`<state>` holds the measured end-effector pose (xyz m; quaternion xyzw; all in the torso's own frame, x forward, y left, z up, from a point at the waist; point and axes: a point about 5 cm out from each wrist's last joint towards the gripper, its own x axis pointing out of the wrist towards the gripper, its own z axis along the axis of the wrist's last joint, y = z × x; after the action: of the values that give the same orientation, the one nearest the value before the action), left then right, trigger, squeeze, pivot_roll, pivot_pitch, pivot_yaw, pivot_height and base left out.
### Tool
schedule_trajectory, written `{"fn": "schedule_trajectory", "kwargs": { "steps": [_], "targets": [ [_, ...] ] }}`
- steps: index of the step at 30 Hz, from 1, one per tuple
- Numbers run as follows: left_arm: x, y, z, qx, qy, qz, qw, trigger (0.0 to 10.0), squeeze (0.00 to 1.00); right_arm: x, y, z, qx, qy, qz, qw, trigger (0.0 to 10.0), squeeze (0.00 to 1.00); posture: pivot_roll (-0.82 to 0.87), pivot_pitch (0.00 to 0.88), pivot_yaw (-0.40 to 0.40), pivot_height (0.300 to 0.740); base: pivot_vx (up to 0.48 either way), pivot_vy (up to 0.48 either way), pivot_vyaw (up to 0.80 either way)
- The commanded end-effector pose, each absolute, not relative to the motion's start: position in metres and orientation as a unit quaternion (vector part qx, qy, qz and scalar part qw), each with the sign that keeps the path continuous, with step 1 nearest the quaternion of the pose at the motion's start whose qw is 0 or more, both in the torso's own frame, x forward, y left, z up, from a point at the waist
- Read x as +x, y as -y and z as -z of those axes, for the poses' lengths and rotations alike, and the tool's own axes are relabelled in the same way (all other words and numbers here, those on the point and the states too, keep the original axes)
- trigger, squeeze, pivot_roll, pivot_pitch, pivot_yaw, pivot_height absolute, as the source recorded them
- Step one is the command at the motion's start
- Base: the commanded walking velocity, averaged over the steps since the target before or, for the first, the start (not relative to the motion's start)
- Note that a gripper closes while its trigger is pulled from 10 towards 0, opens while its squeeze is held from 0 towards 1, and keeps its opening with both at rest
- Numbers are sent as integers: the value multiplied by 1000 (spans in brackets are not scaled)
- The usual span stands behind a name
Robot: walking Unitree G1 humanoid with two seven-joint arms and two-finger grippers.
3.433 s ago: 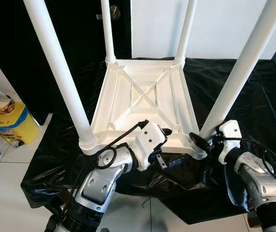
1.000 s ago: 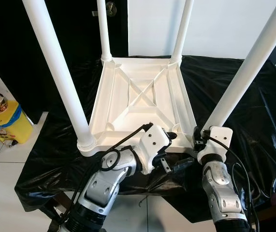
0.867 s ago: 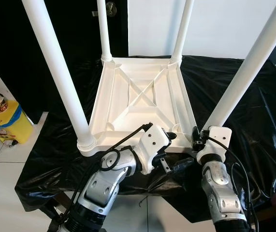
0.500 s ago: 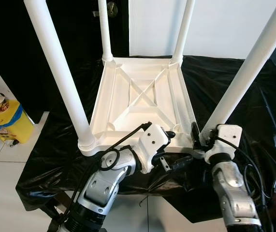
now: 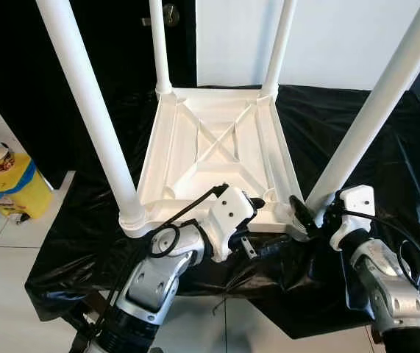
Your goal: Building children table
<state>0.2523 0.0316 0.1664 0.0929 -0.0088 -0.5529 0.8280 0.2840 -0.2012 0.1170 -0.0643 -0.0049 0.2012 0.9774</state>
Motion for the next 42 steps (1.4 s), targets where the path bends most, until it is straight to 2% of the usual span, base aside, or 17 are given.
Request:
{"fn": "schedule_trajectory", "kwargs": {
  "steps": [1,6,7,8,9,20,21,23,24,36,38,40,42],
  "targets": [
    [256,-33,-167,91,8,535,840,10000,0,287,199,-113,-77,-4,-228,971,10000,0,-87,2,-23,740,0,0,0],
    [256,-34,-167,93,9,534,840,10000,0,293,194,-114,-71,-6,-254,965,10000,0,-79,2,-27,740,0,0,0],
    [256,-34,-167,93,9,533,841,10000,0,294,193,-114,-70,-6,-260,963,824,0,-72,1,-33,740,0,0,0],
    [256,-34,-167,93,9,533,841,10000,0,294,193,-114,-70,-6,-260,963,824,0,-72,1,-33,740,0,0,0],
    [256,-34,-167,93,9,532,842,10000,0,295,192,-113,-69,-8,-267,961,0,0,-69,0,-35,740,0,0,0],
    [254,-34,-165,93,7,529,844,10000,0,296,193,-106,-65,-16,-271,960,0,0,-69,0,-40,740,0,0,0],
    [254,-34,-165,93,6,529,843,10000,0,296,194,-105,-64,-17,-265,962,6078,0,-69,0,-40,740,0,0,0],
    [254,-34,-165,93,6,529,843,10000,0,296,194,-105,-64,-17,-265,962,6078,0,-69,0,-40,740,0,0,0],
    [254,-34,-165,92,6,529,843,10000,0,297,195,-104,-64,-17,-260,963,10000,0,-71,0,-40,740,0,0,0],
    [253,-32,-164,92,6,535,840,10000,0,297,197,-96,-45,-28,-165,985,10000,0,-79,0,-33,740,0,0,0],
    [254,-32,-164,93,6,536,839,10000,0,296,197,-95,-44,-29,-144,988,10000,0,-82,0,-32,740,0,0,0],
    [253,-30,-164,92,6,539,837,10000,0,294,196,-90,-19,-36,-78,996,10000,0,-87,0,-33,740,0,0,0],
    [253,-30,-164,92,6,539,837,10000,0,294,196,-90,-19,-36,-78,996,10000,0,-87,0,-33,740,0,0,0]
  ]
}}
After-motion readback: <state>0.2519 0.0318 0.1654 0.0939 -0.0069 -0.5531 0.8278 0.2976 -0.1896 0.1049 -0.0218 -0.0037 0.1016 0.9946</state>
